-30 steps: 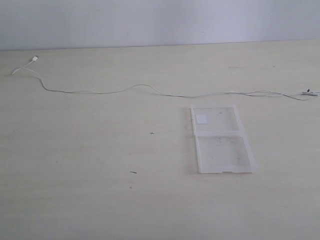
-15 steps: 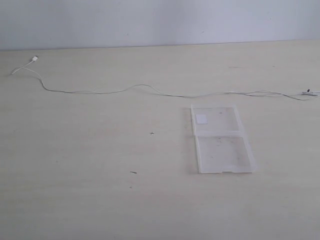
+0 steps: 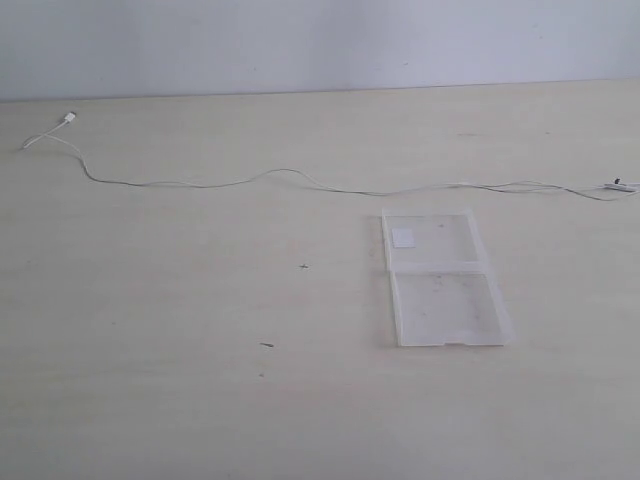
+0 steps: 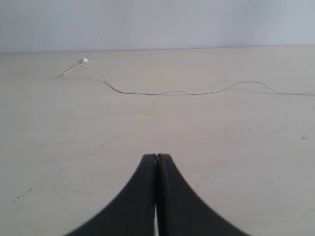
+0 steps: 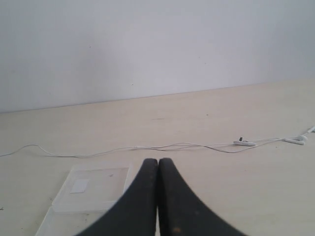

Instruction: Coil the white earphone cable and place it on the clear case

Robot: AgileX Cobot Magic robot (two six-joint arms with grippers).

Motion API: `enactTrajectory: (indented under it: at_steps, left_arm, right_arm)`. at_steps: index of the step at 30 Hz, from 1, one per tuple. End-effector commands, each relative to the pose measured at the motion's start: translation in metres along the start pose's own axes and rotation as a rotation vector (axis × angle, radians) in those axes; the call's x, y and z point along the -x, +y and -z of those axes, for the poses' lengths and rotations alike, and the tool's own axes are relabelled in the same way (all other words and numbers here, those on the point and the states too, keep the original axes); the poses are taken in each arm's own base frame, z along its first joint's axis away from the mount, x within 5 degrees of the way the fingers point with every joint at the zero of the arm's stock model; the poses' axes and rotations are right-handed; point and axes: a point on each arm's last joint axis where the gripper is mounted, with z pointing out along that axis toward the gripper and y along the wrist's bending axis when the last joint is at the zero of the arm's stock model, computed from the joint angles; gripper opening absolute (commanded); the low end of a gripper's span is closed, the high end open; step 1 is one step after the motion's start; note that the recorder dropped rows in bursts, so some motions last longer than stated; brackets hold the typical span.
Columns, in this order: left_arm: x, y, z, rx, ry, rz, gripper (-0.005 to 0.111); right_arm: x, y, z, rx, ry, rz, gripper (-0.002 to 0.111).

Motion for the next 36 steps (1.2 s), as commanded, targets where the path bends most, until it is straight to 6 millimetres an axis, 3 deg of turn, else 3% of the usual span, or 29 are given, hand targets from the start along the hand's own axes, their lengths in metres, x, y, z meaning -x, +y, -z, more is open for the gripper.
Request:
enactTrajectory:
  at_steps: [1,4,16,20,24,28,30,32,35,36]
  left_arm:
    - [0.0,0.0,0.0,0.001,-0.008,0.001,0.0]
    - [0.0,0.0,0.0,0.001,-0.008,0.001,0.0]
    - [0.0,0.0,0.0,0.001,-0.008,0.001,0.0]
    - [0.0,0.0,0.0,0.001,-0.008,0.001,0.0]
    - [0.0,0.0,0.0,0.001,-0.008,0.001,0.0]
    - [0.0,0.0,0.0,0.001,-0.008,0.001,0.0]
    - [0.0,0.0,0.0,0.001,-0.008,0.001,0.0]
    - [0.0,0.0,0.0,0.001,-0.008,0.001,0.0]
    - [0.0,0.0,0.0,0.001,-0.008,0.001,0.0]
    - [0.0,0.0,0.0,0.001,-0.008,0.001,0.0]
  right_arm:
    - [-0.001,0.0,0.0,-0.003,-0.005,-0.001,0.0]
    - [0.003,-0.001,0.0,-0.008,-0.045,0.012,0.0]
    - [0.04,-0.004,0.01,-0.034,-0.473,-0.054,0.0]
    - [0.054,-0.005,0.019,-0.011,-0.653,-0.155,0.0]
    - [0.073,-0.01,0.037,0.012,-0.945,-0.289,0.0]
    - [0.114,-0.011,0.045,-0.036,-0.989,-0.351,0.0]
    - [0.143,-0.006,0.04,-0.044,-0.976,-0.299,0.0]
    - [0.171,0.001,0.022,-0.039,-0.917,-0.222,0.0]
    - [0.212,0.012,-0.023,-0.046,-0.738,-0.077,0.0]
    - [0.229,0.015,-0.047,-0.054,-0.651,-0.023,0.0]
